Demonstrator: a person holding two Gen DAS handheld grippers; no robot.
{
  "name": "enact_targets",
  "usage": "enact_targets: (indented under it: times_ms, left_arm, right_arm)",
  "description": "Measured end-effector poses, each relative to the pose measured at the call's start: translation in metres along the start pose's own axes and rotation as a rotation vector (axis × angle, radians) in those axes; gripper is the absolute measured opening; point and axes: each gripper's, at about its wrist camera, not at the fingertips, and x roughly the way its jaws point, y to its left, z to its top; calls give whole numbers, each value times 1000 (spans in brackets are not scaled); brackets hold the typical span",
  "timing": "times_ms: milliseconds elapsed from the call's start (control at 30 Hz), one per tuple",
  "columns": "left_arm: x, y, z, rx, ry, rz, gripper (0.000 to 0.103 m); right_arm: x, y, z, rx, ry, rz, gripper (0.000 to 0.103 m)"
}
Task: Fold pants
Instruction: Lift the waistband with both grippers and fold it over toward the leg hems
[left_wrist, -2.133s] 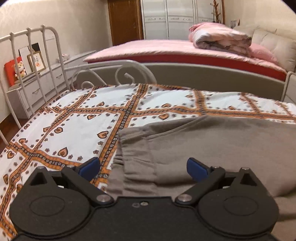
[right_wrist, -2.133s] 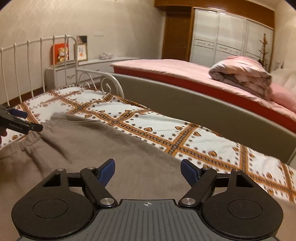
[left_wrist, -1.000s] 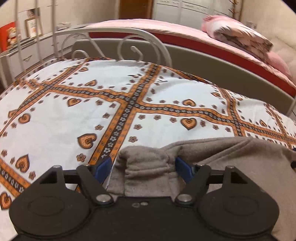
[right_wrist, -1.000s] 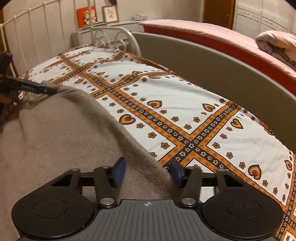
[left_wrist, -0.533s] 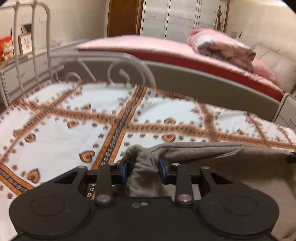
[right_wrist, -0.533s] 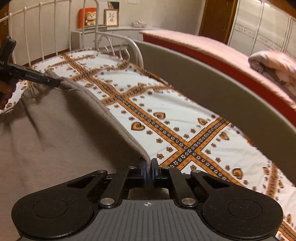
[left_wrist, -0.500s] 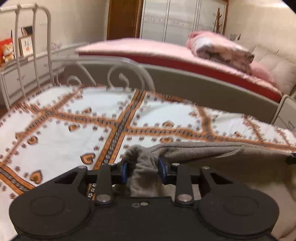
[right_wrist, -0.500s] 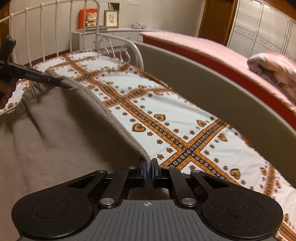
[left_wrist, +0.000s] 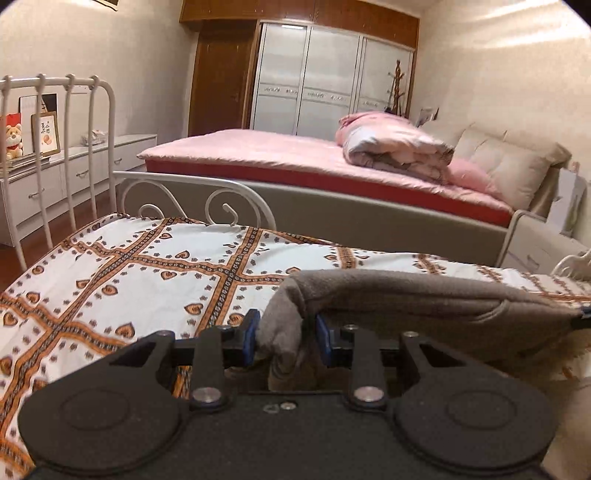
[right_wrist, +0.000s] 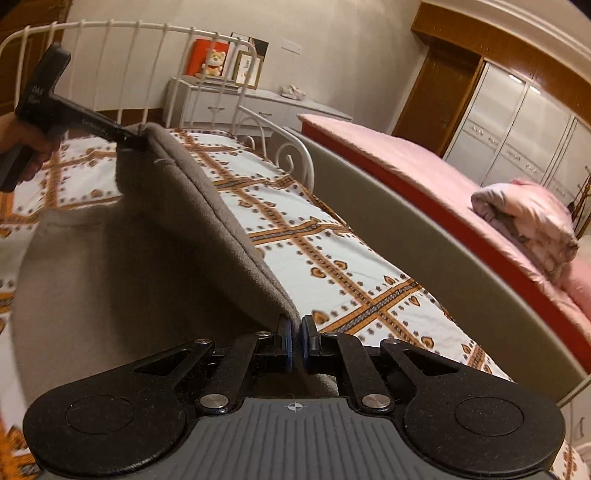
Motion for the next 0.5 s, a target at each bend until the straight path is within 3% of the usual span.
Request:
enact_targets:
  times_ms: [200, 500]
  left_arm:
    - [-37, 1, -27, 57, -4, -44, 22]
    - [-55, 6, -79, 216, 85, -12, 22]
  right_arm:
    - [-32, 41, -20, -10, -8, -27, 6]
    - [-39, 105, -60, -53, 44, 10, 6]
